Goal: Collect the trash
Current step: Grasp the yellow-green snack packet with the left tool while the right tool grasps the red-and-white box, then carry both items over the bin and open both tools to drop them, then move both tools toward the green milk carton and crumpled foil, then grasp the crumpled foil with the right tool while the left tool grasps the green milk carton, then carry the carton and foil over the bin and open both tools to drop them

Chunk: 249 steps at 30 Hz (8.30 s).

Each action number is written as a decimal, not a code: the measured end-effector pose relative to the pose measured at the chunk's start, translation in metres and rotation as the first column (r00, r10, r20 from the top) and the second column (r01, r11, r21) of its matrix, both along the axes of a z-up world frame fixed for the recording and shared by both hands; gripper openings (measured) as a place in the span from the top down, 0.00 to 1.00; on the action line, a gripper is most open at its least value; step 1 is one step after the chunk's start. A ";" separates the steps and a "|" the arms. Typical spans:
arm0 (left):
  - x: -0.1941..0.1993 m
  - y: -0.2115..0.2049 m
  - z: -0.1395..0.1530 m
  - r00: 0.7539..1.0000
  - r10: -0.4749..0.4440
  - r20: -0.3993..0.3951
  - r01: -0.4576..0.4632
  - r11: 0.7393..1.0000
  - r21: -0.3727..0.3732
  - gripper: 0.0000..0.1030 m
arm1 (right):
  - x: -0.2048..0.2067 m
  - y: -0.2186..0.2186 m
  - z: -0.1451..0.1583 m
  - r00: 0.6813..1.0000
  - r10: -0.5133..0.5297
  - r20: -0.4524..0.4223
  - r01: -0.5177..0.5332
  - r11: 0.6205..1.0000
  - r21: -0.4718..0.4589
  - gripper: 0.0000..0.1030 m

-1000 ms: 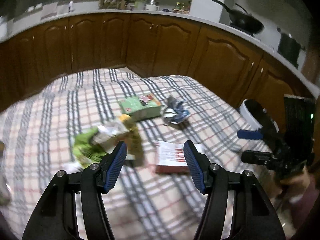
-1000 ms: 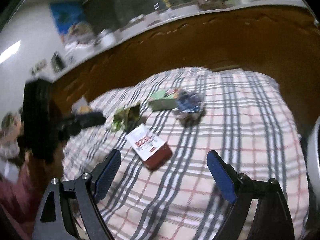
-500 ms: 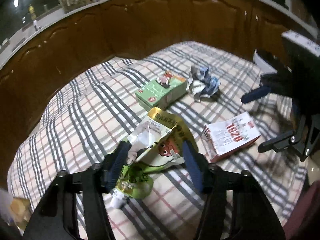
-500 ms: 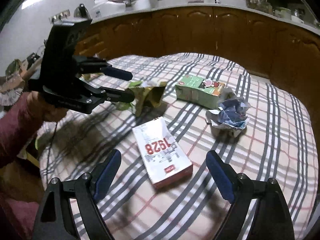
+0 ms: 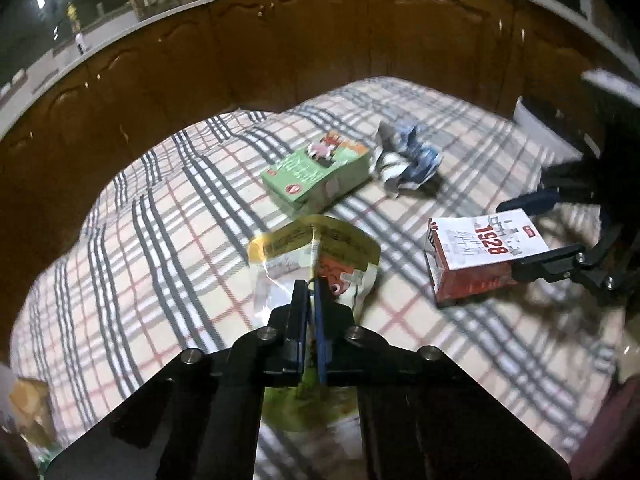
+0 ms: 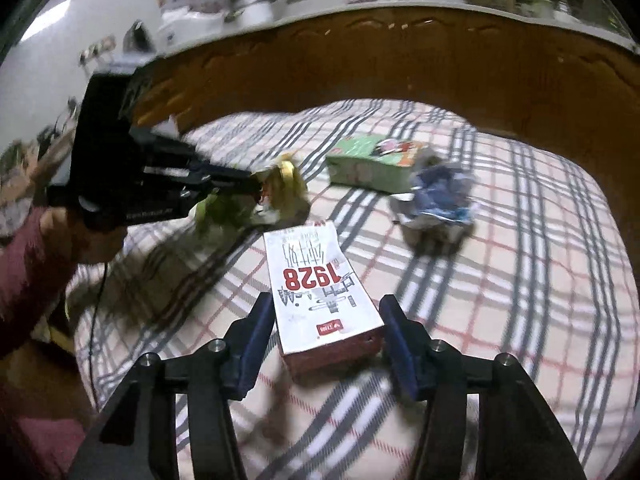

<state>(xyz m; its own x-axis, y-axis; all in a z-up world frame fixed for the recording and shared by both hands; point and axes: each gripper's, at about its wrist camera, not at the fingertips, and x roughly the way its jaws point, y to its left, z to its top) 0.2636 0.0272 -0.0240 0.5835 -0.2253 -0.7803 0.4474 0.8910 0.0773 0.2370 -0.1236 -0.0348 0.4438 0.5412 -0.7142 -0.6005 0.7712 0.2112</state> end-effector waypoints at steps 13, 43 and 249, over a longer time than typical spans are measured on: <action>-0.032 -0.061 0.040 1.000 0.002 0.012 0.001 0.961 -0.275 0.97 | -0.045 -0.099 0.032 0.962 -0.272 0.017 0.265 0.949 0.172 0.50; -0.030 -0.253 0.064 0.979 -0.203 -0.033 0.174 0.902 -0.395 0.97 | -0.110 -0.280 0.053 0.760 -0.649 0.043 0.618 0.741 0.262 0.50; -0.020 -0.270 0.056 0.980 -0.196 -0.024 0.177 0.928 -0.329 0.56 | -0.112 -0.313 0.050 0.663 -0.748 -0.024 0.717 0.626 0.306 0.91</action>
<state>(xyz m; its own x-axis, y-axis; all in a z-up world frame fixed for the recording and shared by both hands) 0.2440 -0.2425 0.0322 0.4646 -0.5713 -0.6766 0.6032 0.7636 -0.2305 0.1255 -0.4362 0.0156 0.8353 0.1636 -0.5248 0.1100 0.8856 0.4512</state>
